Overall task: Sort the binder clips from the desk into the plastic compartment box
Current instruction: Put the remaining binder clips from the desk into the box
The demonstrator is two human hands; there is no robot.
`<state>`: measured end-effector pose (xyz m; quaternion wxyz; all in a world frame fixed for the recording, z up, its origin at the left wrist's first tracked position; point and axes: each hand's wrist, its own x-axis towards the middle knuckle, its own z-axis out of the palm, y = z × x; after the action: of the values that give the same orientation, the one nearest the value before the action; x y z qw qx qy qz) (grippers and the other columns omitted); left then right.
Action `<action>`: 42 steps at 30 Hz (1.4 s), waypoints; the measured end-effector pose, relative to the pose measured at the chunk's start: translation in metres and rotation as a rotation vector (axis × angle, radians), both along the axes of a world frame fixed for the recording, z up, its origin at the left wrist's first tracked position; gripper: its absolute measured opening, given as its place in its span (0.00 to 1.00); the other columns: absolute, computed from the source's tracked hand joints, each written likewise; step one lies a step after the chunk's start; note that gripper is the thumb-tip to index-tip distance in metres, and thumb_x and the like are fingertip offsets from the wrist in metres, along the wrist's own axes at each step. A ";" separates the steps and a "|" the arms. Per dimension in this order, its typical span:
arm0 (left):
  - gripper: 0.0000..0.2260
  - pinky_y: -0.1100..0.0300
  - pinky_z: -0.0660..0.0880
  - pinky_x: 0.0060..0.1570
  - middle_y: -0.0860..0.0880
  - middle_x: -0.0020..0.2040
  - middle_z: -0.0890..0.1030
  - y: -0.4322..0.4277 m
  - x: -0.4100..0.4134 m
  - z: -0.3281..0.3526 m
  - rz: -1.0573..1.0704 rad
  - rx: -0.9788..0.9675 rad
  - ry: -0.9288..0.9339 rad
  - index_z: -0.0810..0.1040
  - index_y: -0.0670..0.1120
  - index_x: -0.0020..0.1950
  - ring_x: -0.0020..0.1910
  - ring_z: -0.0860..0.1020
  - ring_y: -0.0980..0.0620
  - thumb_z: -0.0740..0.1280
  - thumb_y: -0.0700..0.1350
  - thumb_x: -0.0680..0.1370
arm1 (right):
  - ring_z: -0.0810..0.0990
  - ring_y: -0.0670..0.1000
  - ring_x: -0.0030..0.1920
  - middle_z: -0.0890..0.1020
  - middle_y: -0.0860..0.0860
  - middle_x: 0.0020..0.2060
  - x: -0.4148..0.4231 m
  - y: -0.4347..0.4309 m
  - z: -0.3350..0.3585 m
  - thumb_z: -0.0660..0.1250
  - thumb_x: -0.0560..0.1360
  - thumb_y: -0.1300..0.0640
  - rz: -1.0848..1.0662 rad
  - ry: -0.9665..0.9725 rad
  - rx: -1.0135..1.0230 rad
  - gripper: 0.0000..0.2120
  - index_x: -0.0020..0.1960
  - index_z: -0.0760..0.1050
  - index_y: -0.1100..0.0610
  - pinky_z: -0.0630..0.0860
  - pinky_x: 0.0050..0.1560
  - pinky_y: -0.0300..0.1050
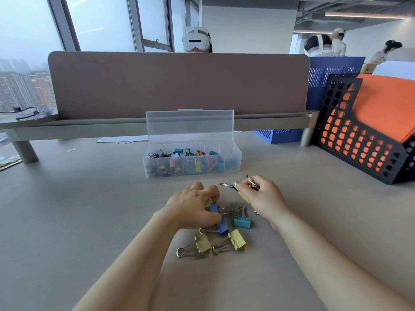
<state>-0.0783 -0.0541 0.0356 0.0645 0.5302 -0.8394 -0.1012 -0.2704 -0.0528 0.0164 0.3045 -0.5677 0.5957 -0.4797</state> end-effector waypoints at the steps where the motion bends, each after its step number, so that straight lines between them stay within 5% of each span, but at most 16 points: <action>1: 0.15 0.57 0.67 0.43 0.51 0.53 0.69 0.000 0.001 0.000 0.004 0.010 0.023 0.65 0.59 0.54 0.49 0.73 0.48 0.64 0.58 0.71 | 0.70 0.48 0.29 0.73 0.47 0.28 -0.001 -0.001 0.000 0.71 0.73 0.48 0.003 -0.022 -0.001 0.14 0.41 0.76 0.58 0.66 0.31 0.39; 8: 0.17 0.54 0.68 0.43 0.49 0.46 0.73 -0.018 0.006 0.011 0.061 0.162 0.602 0.66 0.55 0.45 0.43 0.71 0.49 0.61 0.60 0.61 | 0.68 0.49 0.30 0.72 0.45 0.27 -0.010 -0.032 0.024 0.71 0.73 0.48 -0.054 -0.058 -0.056 0.13 0.39 0.75 0.57 0.65 0.34 0.42; 14: 0.11 0.58 0.60 0.33 0.50 0.36 0.68 -0.073 -0.015 0.063 0.163 0.212 0.920 0.66 0.48 0.48 0.33 0.64 0.52 0.61 0.49 0.68 | 0.73 0.51 0.37 0.76 0.47 0.34 -0.012 -0.103 0.058 0.69 0.72 0.41 -0.149 0.234 -0.127 0.19 0.43 0.72 0.57 0.67 0.36 0.44; 19: 0.12 0.60 0.60 0.30 0.49 0.42 0.69 -0.122 -0.033 0.076 0.243 0.271 0.972 0.67 0.50 0.45 0.33 0.64 0.51 0.60 0.50 0.64 | 0.76 0.53 0.41 0.78 0.47 0.39 -0.006 -0.147 0.057 0.64 0.72 0.35 -0.106 0.603 -0.005 0.18 0.40 0.66 0.49 0.64 0.31 0.43; 24: 0.06 0.59 0.60 0.33 0.48 0.44 0.68 -0.146 -0.041 0.070 0.289 0.320 1.003 0.67 0.48 0.50 0.36 0.64 0.49 0.60 0.46 0.75 | 0.79 0.46 0.39 0.74 0.43 0.30 -0.017 -0.161 0.063 0.62 0.77 0.47 0.003 0.417 0.042 0.15 0.34 0.65 0.52 0.63 0.32 0.43; 27: 0.04 0.60 0.61 0.30 0.46 0.45 0.67 -0.150 -0.044 0.068 0.311 0.350 1.044 0.68 0.49 0.48 0.34 0.64 0.50 0.60 0.46 0.75 | 0.78 0.52 0.42 0.81 0.50 0.39 -0.019 -0.166 0.064 0.61 0.77 0.55 0.079 0.481 0.075 0.09 0.44 0.77 0.58 0.71 0.40 0.46; 31: 0.05 0.61 0.60 0.29 0.45 0.44 0.67 -0.152 -0.043 0.065 0.349 0.395 1.121 0.69 0.48 0.49 0.32 0.65 0.51 0.60 0.45 0.74 | 0.78 0.52 0.50 0.78 0.46 0.48 -0.013 -0.171 0.067 0.69 0.74 0.52 0.106 0.560 0.089 0.14 0.58 0.73 0.48 0.76 0.53 0.49; 34: 0.06 0.61 0.60 0.29 0.44 0.45 0.67 -0.154 -0.042 0.063 0.357 0.399 1.138 0.69 0.47 0.50 0.31 0.64 0.51 0.60 0.45 0.74 | 0.79 0.51 0.46 0.76 0.47 0.47 -0.010 -0.172 0.080 0.72 0.71 0.51 0.213 0.634 0.204 0.18 0.56 0.68 0.48 0.77 0.45 0.47; 37: 0.07 0.60 0.61 0.30 0.44 0.46 0.67 -0.155 -0.043 0.062 0.348 0.378 1.115 0.69 0.47 0.51 0.32 0.65 0.51 0.60 0.45 0.75 | 0.74 0.51 0.36 0.79 0.52 0.43 -0.009 -0.174 0.090 0.71 0.72 0.51 0.316 0.740 0.255 0.10 0.47 0.74 0.55 0.70 0.32 0.40; 42: 0.10 0.59 0.62 0.32 0.45 0.47 0.68 -0.156 -0.046 0.058 0.339 0.353 1.073 0.68 0.47 0.56 0.35 0.65 0.50 0.60 0.46 0.76 | 0.72 0.52 0.34 0.78 0.52 0.37 -0.006 -0.177 0.082 0.69 0.73 0.50 0.256 0.893 0.248 0.09 0.41 0.78 0.55 0.66 0.34 0.41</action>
<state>-0.1242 -0.2101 0.0940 0.4061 0.5342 -0.5634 -0.4819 -0.2769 -0.2299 0.0982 0.1410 -0.7464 0.6463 -0.0728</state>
